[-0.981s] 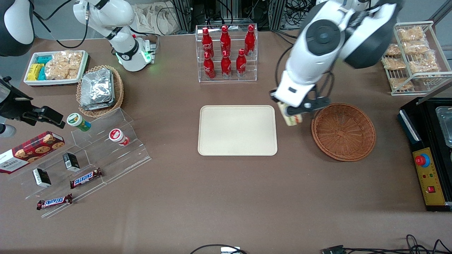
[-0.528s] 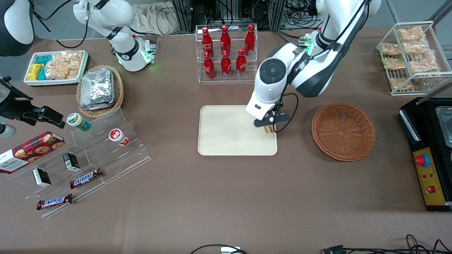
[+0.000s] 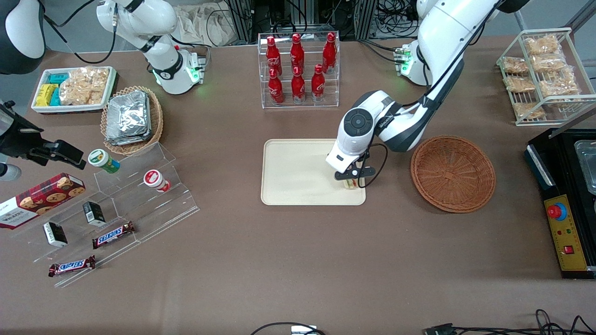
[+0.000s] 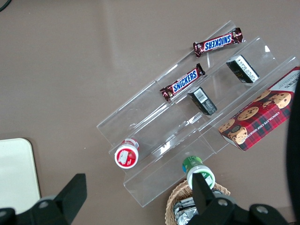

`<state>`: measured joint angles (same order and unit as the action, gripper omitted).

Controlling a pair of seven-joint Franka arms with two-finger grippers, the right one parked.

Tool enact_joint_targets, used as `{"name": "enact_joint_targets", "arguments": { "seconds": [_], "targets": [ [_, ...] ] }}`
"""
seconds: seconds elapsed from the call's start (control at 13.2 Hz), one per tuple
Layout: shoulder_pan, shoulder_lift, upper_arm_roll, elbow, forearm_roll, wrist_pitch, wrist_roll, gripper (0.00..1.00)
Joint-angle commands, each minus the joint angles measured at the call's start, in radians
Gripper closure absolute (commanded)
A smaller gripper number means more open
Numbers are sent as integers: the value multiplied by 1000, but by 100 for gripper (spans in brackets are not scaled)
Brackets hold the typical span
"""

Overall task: Place sandwich from basket to tray
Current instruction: 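Carry the held sandwich over the white tray with the left gripper, then lower the sandwich onto the tray and open the left gripper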

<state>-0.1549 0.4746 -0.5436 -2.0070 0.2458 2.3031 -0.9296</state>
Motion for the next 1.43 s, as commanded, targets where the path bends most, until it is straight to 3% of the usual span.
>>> {"name": "enact_joint_targets", "arguments": {
  "seconds": [0.0,0.08,0.15,0.45,0.83,1.06,1.21,1.36],
  "targets": [
    [6,2,-6,-9,24,32,-2,68],
    [6,4,-7,-9,41,32,-2,54],
    [6,5,-6,-9,43,32,-3,1],
    [8,-8,-7,-6,44,15,-8,0],
    [8,-95,-13,20,23,-135,-20,0],
    [21,-253,-7,92,-61,-329,-26,0],
    [55,-300,-4,213,-75,-524,-14,0],
    [60,-382,87,237,-80,-602,49,0]
  ]
}}
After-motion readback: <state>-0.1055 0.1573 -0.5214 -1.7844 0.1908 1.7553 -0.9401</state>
